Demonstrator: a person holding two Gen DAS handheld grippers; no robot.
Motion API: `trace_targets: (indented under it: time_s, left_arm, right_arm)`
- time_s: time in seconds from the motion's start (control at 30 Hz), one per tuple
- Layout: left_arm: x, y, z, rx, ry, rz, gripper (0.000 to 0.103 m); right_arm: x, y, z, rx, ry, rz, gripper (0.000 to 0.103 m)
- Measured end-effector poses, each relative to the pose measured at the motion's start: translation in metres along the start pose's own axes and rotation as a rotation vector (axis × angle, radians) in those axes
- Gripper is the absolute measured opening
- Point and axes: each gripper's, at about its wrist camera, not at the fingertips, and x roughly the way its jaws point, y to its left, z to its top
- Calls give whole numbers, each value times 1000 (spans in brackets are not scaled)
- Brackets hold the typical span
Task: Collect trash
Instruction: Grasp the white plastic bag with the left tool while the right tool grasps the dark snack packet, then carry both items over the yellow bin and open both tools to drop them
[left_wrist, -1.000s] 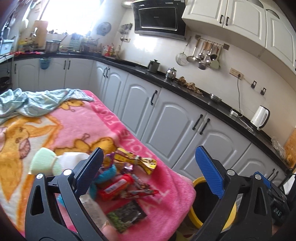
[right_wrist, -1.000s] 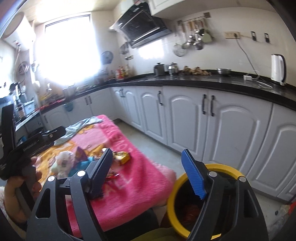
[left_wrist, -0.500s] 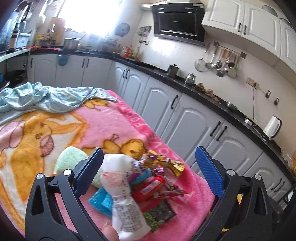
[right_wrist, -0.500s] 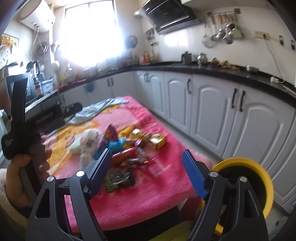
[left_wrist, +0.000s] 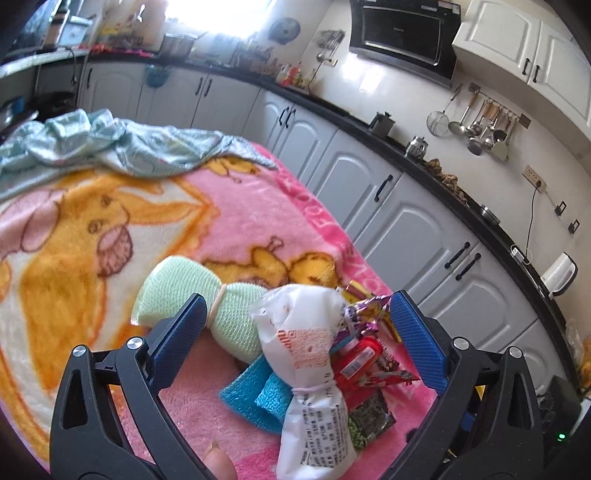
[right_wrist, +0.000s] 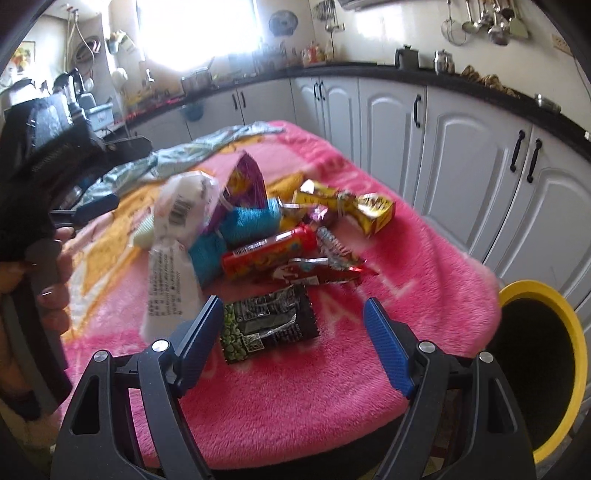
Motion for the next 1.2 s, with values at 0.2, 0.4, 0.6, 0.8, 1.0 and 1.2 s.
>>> trace_targets:
  time_s: [0.2,0.4,0.6,0.8,1.0,1.2]
  left_arm:
    - [19,4,-9,-26,73,-38,91]
    - [38,5,-18,-43,136,-53,77]
    - [45,9,-24,-48,167,-35,49]
    - [39,7,-24,-31,167,-40,36]
    - [24,5,-18,-31,155,-69,32]
    - [2,-6,-11,-4,111,-94,32]
  right_arm:
    - [30,-4,-3,34,84,36,75]
    - [52,-8,-14,81,153,98,64]
    - [46,-8,-17,62,148,109,28]
    - [35,-13,-17,105,139,153,14]
    - [17,-13,-16,109,116,176,9]
    - [-1,-17,-10,117,87,176,8]
